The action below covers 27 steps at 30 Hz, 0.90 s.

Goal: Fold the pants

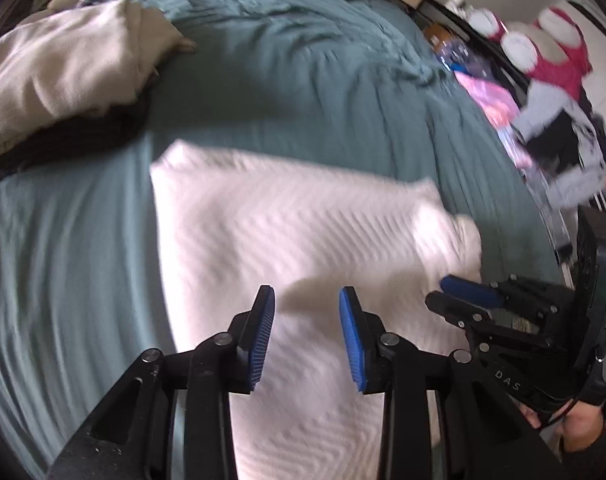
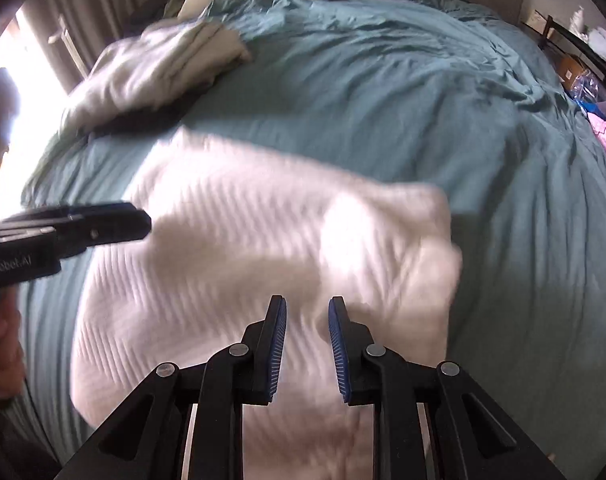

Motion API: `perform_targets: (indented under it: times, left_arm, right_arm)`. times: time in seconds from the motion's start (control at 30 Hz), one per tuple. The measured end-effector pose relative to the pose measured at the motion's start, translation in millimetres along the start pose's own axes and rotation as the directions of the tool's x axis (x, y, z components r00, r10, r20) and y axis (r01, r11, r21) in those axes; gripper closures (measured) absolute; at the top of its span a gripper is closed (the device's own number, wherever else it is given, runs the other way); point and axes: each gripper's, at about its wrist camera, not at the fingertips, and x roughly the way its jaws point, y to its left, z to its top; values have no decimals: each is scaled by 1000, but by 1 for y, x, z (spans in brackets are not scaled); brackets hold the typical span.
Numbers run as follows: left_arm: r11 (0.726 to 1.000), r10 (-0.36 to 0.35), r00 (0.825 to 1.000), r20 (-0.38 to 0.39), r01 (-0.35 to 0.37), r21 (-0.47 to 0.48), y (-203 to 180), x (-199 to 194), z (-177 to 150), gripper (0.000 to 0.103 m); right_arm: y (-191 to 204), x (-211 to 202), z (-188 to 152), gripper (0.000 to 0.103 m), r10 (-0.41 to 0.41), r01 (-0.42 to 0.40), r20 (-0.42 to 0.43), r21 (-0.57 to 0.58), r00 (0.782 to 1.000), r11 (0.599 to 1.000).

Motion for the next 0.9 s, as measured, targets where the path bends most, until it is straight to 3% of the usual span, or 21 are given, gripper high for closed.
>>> perform_targets:
  times: [0.17, 0.27, 0.4, 0.57, 0.77, 0.9]
  left_arm:
    - [995, 55, 998, -24, -53, 80, -31, -3, -51, 73]
    - [994, 86, 995, -41, -83, 76, -42, -15, -73, 73]
    - [990, 122, 993, 6, -122, 68, -57, -57, -102, 73]
    - [974, 184, 976, 113, -197, 108, -96, -131, -151, 73]
    - [962, 160, 954, 255, -209, 177, -160, -224, -213, 63]
    - [953, 167, 938, 304, -232, 193, -194, -266, -252, 57]
  right_arm:
    - [8, -21, -45, 0, -43, 45, 32, -77, 999, 996]
    - [8, -34, -65, 0, -51, 51, 2, -85, 999, 995]
    - [-1, -60, -91, 0, -34, 32, -57, -38, 998, 999]
    - [-4, -134, -129, 0, 12, -12, 23, -7, 1000, 1000]
    - [12, -235, -187, 0, 61, -62, 138, 1, 989, 998]
    - [29, -285, -232, 0, 33, -34, 201, 2, 979, 999]
